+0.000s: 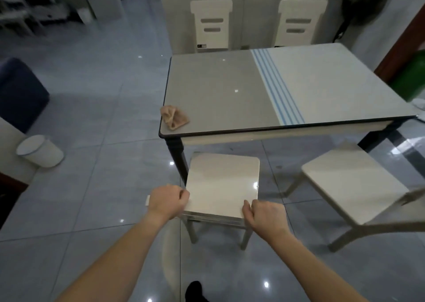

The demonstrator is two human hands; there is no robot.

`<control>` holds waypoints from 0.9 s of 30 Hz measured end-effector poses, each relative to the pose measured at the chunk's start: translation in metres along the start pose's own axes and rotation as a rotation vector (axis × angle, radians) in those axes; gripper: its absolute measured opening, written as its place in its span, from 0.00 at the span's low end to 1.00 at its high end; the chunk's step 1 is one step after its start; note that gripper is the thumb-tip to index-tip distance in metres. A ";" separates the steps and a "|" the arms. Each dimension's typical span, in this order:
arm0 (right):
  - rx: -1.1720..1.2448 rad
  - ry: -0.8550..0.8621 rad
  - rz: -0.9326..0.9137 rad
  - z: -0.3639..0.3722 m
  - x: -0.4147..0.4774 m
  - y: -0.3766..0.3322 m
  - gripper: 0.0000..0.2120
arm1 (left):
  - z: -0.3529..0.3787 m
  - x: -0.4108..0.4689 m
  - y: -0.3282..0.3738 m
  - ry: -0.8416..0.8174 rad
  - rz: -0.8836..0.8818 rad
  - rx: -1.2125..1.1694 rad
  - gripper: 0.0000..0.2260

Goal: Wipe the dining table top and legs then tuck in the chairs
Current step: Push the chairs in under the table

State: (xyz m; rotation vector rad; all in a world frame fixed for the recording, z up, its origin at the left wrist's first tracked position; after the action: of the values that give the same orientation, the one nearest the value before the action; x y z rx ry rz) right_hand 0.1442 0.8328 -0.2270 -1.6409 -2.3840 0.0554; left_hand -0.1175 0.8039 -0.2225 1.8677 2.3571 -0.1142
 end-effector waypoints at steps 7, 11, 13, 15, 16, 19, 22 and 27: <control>-0.048 0.002 -0.050 -0.003 0.075 0.034 0.24 | -0.003 0.059 0.021 -0.017 -0.050 -0.129 0.20; -0.052 -0.020 -0.054 0.005 0.119 0.053 0.26 | -0.011 0.096 0.032 0.009 -0.051 -0.146 0.20; -0.056 -0.065 -0.059 0.010 0.140 0.061 0.26 | -0.014 0.114 0.037 0.022 -0.057 -0.139 0.20; -0.075 -0.116 -0.091 0.018 0.156 0.067 0.26 | -0.016 0.131 0.040 0.032 -0.064 -0.140 0.20; -0.082 -0.123 -0.111 0.022 0.166 0.070 0.26 | -0.017 0.140 0.041 0.033 -0.070 -0.141 0.20; -0.083 -0.132 -0.115 0.027 0.195 0.081 0.25 | -0.019 0.165 0.045 0.033 -0.078 -0.148 0.20; -0.086 -0.109 -0.115 0.029 0.221 0.090 0.25 | -0.022 0.187 0.050 0.019 -0.090 -0.142 0.19; -0.082 -0.118 -0.161 0.039 0.252 0.105 0.31 | -0.023 0.216 0.057 0.027 -0.107 -0.141 0.18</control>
State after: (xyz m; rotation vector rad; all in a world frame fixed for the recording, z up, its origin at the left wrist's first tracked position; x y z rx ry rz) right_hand 0.1471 1.1088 -0.2373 -1.5128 -2.6320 0.0261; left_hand -0.1117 1.0285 -0.2311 1.6909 2.4134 0.0659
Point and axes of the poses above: each hand's wrist, its own x-axis towards the middle knuckle, its own z-axis out of the palm, y = z × x, the point moved 9 cm from there along x, towards the middle knuckle, and after that the axes turned 4 degrees about x, right-handed, at the moved point
